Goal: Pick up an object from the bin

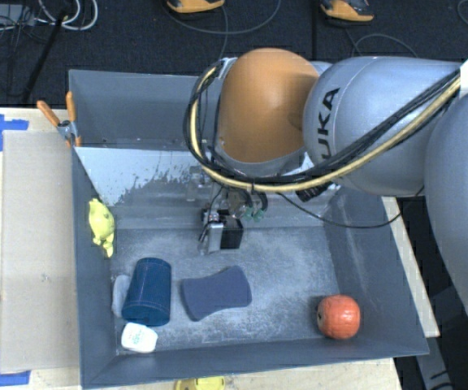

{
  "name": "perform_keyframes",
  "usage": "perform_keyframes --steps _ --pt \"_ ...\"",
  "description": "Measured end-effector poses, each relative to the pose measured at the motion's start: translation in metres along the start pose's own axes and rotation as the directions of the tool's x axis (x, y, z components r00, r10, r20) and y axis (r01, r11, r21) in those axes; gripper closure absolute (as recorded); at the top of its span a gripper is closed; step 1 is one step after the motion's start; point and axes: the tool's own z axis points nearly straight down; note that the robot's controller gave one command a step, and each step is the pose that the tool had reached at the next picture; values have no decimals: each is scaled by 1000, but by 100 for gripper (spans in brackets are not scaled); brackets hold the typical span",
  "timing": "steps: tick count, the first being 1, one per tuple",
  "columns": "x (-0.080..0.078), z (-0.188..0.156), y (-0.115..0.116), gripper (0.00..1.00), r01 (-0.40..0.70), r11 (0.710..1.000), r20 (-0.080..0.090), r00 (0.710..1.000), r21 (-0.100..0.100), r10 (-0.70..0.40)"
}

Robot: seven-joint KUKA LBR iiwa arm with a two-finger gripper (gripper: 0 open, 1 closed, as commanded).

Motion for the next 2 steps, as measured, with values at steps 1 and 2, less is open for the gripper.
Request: perform_keyframes --steps 1,2 --pt "-8 58 -49 0 48 999 -2 999 0 -48" --pt "10 75 -67 0 53 999 -8 999 1 -53"
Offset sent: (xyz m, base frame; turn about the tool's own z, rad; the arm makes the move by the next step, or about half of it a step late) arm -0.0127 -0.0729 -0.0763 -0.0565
